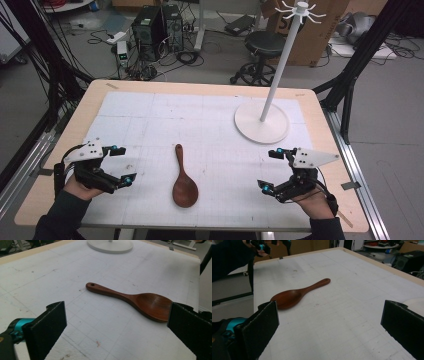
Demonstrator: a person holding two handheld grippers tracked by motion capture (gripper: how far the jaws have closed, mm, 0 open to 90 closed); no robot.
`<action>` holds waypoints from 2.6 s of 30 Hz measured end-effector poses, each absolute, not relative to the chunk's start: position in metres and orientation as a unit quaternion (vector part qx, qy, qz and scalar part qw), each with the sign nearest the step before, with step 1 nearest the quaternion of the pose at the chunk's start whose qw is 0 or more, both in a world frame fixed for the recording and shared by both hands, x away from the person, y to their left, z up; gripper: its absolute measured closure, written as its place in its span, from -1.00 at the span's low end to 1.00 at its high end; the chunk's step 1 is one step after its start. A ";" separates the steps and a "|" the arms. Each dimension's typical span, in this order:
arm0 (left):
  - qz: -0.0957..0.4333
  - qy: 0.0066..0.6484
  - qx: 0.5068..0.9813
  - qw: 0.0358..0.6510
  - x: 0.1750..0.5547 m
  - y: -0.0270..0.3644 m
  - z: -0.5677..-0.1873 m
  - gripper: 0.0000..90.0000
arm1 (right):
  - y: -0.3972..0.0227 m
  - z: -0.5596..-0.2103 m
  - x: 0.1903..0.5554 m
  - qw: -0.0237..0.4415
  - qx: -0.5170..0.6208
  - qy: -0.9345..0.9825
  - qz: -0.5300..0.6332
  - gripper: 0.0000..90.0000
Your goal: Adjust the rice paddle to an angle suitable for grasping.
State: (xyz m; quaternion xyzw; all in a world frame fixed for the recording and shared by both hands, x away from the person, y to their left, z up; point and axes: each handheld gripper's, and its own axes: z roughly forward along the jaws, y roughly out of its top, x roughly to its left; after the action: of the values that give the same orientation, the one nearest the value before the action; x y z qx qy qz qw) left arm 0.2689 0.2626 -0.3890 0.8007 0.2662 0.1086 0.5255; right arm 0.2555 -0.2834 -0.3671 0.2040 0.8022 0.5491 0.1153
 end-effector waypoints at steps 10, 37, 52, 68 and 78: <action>0.102 0.260 0.832 0.479 0.282 0.253 -0.386 -0.93 | -0.285 -0.364 0.254 0.115 0.201 0.804 0.549 -0.99; 0.037 0.193 0.936 0.291 0.332 0.202 -0.373 -0.64 | -0.286 -0.367 0.259 0.111 0.201 0.810 0.539 -0.99; 0.042 0.177 0.964 0.196 0.354 0.175 -0.377 -0.02 | -0.286 -0.370 0.262 0.108 0.210 0.814 0.531 -0.99; 0.073 0.150 0.980 0.112 0.369 0.140 -0.381 0.93 | -0.284 -0.371 0.261 0.102 0.204 0.821 0.524 -0.99; 0.065 0.135 0.985 0.087 0.375 0.129 -0.388 1.00 | -0.283 -0.374 0.261 0.098 0.204 0.822 0.522 -0.99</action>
State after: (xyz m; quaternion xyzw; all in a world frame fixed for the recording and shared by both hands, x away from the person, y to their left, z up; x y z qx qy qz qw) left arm 0.3749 0.1285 -0.3882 0.9849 0.1348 0.0647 0.0873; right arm 0.2612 -0.2826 -0.3737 0.2044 0.8225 0.5217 0.0980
